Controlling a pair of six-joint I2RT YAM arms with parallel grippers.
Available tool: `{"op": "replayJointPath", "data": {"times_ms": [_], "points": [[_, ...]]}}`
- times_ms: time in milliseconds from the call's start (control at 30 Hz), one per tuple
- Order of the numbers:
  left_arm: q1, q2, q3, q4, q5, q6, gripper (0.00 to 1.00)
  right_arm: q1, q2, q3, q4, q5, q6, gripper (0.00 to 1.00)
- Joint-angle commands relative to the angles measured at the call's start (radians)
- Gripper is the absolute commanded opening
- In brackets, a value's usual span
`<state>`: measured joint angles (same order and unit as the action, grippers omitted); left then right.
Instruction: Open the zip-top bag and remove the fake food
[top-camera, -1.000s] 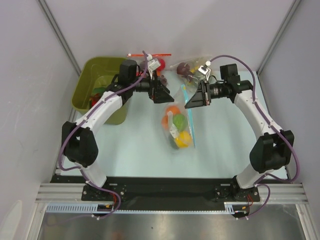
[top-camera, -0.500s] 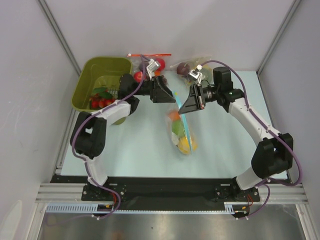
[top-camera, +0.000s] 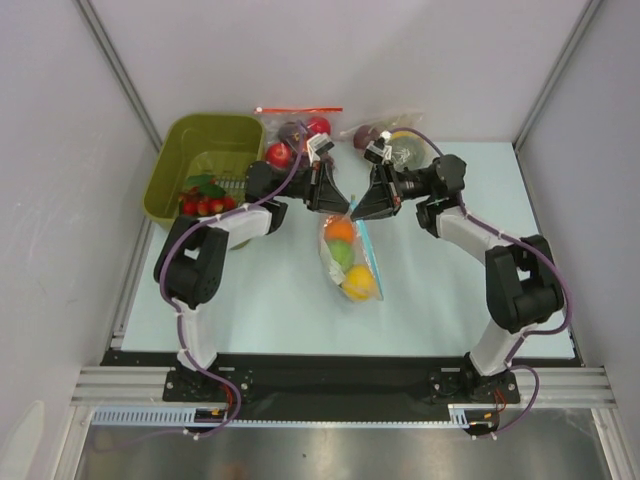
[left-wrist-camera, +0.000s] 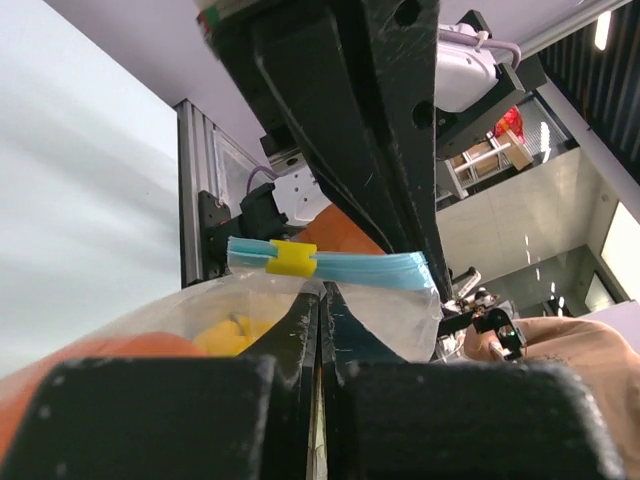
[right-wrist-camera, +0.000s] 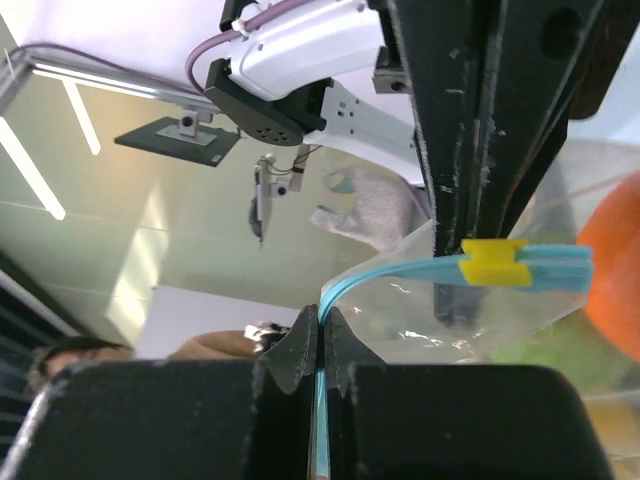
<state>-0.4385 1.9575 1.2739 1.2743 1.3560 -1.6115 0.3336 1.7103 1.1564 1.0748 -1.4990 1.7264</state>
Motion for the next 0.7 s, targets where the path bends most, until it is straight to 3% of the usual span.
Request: {"op": "replayJointPath", "data": {"times_ms": [0, 200, 300, 400, 433, 467, 533, 667], "points": [[0.000, -0.040, 0.038, 0.450, 0.029, -0.028, 0.00, 0.012, 0.021, 0.060, 0.513, -0.018, 0.271, 0.00], [0.072, -0.095, -0.016, 0.395, 0.006, 0.021, 0.00, -0.030, 0.029, 0.103, 0.513, -0.027, 0.286, 0.00], [0.087, -0.152, -0.045, 0.149, 0.006, 0.215, 0.00, -0.044, 0.025, 0.092, 0.514, -0.033, 0.295, 0.00], [0.087, -0.254, -0.035, -0.424, -0.035, 0.635, 0.00, -0.059, 0.005, 0.088, 0.513, -0.035, 0.297, 0.00], [0.086, -0.281, -0.003, -0.654, -0.072, 1.003, 0.00, -0.067, -0.004, 0.085, 0.513, -0.035, 0.300, 0.00], [0.080, -0.311, 0.106, -1.162, -0.160, 1.195, 0.00, -0.074, -0.009, 0.083, 0.511, -0.033, 0.300, 0.00], [0.064, -0.304, 0.169, -1.346, -0.186, 1.393, 0.00, -0.085, -0.018, 0.077, 0.511, -0.037, 0.302, 0.00], [0.054, -0.321, 0.148, -1.332, -0.207, 1.383, 0.01, -0.087, -0.024, 0.068, 0.511, -0.041, 0.299, 0.00]]}}
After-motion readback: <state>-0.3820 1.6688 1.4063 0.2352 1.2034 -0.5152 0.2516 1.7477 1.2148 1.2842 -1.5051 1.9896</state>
